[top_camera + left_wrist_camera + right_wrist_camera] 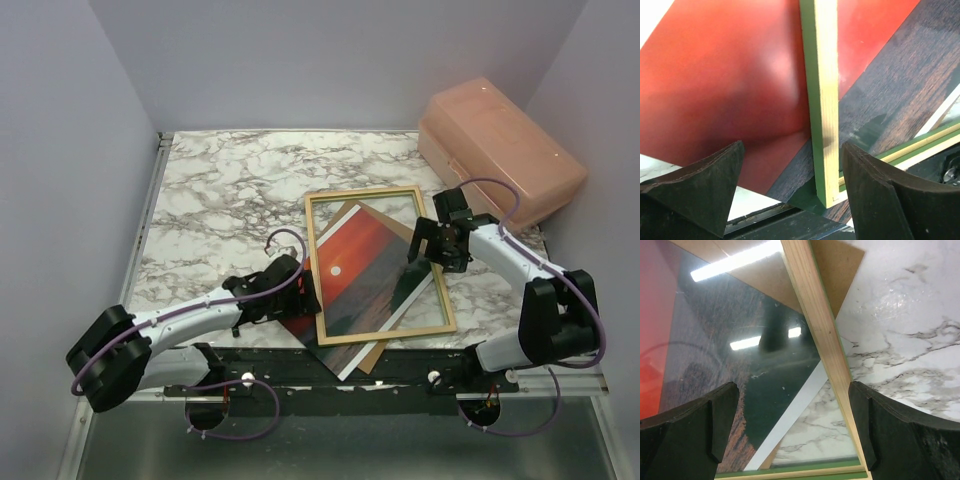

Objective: Put the photo into the frame
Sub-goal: Place the photo frame item in the photo frame, then adjust the photo frame at the center of the board, then turn over the photo at the center of the board.

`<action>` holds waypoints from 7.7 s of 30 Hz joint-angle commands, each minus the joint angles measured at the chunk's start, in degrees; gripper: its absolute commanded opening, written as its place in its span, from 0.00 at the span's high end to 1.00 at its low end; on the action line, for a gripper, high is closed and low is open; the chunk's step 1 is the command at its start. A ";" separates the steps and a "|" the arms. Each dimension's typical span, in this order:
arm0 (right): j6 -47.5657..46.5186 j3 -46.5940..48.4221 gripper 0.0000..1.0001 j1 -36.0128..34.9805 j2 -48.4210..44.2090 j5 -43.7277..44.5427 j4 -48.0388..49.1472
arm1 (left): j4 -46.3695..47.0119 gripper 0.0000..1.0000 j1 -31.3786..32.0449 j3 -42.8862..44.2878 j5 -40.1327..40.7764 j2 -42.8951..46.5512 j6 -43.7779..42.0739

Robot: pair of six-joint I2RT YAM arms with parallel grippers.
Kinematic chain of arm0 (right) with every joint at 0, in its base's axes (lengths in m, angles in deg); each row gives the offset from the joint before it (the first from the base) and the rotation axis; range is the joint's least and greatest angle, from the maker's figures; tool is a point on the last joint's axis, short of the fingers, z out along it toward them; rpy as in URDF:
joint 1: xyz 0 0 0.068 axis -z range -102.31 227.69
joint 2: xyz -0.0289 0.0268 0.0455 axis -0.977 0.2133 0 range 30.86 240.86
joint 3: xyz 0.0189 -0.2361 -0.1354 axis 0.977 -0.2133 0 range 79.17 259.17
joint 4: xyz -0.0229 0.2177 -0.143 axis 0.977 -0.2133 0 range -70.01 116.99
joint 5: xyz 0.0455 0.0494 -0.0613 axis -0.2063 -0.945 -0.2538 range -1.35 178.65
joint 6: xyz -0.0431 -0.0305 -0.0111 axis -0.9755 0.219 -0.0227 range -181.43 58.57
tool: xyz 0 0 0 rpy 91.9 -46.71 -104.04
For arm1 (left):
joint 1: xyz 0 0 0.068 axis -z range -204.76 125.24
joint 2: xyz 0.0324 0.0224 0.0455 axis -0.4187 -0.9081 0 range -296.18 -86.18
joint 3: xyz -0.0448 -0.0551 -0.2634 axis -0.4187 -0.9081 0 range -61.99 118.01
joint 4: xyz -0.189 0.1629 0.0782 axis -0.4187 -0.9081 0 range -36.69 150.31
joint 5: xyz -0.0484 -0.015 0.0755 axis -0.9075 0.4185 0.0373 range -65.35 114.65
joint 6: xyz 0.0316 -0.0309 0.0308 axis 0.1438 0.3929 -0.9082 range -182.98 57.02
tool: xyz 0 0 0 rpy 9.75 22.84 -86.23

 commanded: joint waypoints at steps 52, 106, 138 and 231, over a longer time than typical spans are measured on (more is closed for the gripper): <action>6.26 4.20 0.07 4.03 5.94 -41.65 11.99 | 1.55 0.36 -21.58 11.70 -17.82 -2.48 -11.70; -0.65 -6.31 0.05 3.10 -12.02 -30.44 0.42 | -8.42 0.18 -32.17 -5.87 -16.14 13.71 -8.56; 18.19 -18.27 0.62 -23.05 -2.07 -27.56 23.75 | -12.25 0.20 -40.61 -9.87 -12.04 16.32 -6.89; 11.55 -3.89 0.00 -23.96 -11.15 -25.08 12.86 | -35.31 1.00 -40.35 22.07 -20.72 36.98 -11.76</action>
